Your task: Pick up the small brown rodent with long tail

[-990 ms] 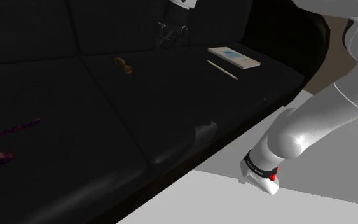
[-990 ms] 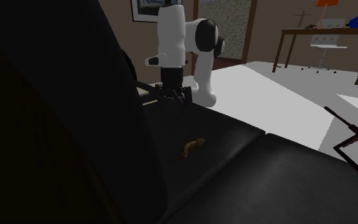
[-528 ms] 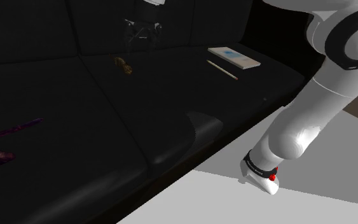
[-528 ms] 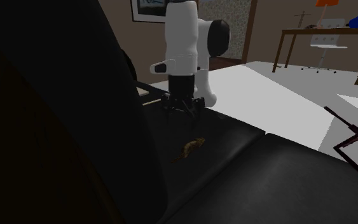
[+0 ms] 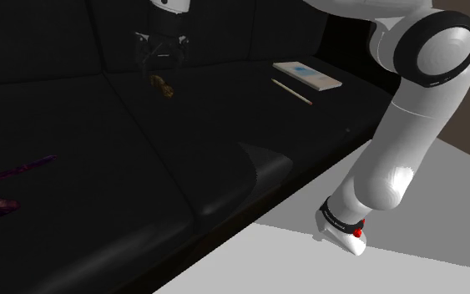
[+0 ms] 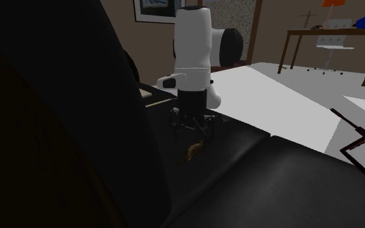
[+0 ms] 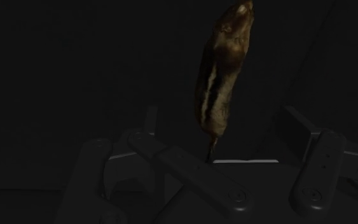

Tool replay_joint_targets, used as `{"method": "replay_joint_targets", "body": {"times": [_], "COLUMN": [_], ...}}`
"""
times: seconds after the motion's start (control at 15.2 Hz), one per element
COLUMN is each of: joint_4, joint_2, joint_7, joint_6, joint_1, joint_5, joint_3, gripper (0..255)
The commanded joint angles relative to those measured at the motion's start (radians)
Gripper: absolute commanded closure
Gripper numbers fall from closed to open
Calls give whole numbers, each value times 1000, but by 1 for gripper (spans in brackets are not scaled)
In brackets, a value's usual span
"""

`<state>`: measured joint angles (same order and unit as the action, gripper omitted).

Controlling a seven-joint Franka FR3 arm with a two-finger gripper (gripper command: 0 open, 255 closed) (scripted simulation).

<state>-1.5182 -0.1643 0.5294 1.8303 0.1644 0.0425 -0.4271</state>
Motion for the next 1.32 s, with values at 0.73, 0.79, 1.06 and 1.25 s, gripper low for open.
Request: {"method": "replay_joint_targets", "body": {"times": [0.73, 0.79, 1.06, 1.25], "joint_4": [-64, -65, -41, 7], "joint_2": [5, 5, 5, -1], "joint_7": [0, 1, -1, 1], "joint_6": [60, 61, 37, -5], "joint_1": [-2, -2, -2, 1], "joint_5": [-2, -2, -2, 0], "joint_3": [1, 0, 1, 0], "gripper": [255, 255, 255, 255]}}
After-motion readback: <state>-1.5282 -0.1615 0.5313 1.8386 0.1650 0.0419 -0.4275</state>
